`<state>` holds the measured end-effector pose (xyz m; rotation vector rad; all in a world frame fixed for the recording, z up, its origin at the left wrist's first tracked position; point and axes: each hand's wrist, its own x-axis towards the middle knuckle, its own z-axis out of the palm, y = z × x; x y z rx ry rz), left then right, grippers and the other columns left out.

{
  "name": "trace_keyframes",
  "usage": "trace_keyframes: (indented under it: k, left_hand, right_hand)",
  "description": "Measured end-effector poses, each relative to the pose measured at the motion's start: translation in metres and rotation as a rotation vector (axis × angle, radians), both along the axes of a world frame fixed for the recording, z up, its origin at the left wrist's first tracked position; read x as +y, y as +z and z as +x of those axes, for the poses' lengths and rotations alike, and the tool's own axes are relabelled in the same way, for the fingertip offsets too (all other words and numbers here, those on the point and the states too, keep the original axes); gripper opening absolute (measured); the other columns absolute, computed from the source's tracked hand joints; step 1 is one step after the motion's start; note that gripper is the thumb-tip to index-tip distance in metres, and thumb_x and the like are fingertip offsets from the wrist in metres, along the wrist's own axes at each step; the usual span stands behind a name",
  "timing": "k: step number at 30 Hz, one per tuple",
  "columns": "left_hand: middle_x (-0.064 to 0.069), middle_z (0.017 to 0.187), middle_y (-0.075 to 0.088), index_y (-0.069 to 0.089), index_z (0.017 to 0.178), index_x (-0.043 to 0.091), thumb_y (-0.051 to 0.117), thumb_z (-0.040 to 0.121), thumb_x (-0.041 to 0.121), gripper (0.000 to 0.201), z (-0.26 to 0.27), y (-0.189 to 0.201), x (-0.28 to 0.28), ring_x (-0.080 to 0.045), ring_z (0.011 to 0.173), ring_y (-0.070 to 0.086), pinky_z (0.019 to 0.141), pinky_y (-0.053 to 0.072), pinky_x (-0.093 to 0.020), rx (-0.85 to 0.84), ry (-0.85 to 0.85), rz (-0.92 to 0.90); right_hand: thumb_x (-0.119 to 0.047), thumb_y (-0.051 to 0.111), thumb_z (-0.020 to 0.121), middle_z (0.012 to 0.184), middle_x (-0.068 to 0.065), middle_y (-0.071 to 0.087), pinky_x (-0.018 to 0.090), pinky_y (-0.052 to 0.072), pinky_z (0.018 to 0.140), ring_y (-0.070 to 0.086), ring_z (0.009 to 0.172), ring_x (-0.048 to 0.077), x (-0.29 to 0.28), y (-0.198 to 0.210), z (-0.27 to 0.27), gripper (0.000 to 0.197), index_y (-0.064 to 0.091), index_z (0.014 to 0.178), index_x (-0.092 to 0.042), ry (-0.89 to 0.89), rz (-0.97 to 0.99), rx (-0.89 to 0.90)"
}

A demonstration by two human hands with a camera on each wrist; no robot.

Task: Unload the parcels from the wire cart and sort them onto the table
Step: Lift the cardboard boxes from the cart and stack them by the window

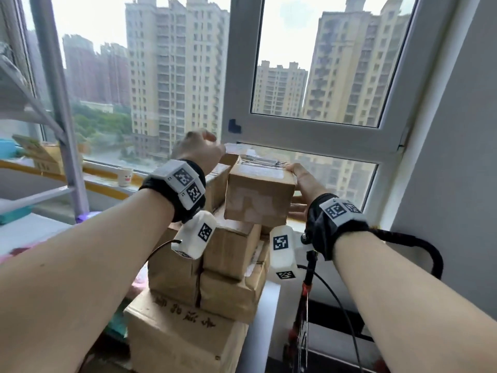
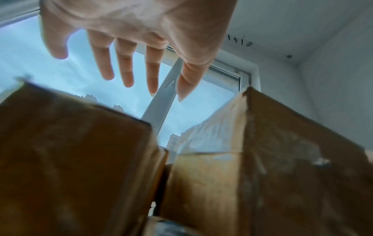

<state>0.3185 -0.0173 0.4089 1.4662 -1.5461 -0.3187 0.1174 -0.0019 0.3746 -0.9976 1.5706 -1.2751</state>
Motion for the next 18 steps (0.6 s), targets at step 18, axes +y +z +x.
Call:
trace_keyframes:
  k: [18]
  left_hand:
    - [-0.006,0.131,0.054,0.053,0.130,0.015,0.064,0.081,0.045,0.058,0.070,-0.033,-0.063,-0.023,0.117,0.050,0.097,0.043,-0.037,0.015,-0.133,0.329]
  right_hand:
    - [-0.078,0.059,0.026,0.112,0.010,0.067,0.045,0.050,0.094,0.066,0.096,0.032,-0.057,-0.035,0.026,0.113,0.059,0.120,-0.015,-0.203,0.085,0.141]
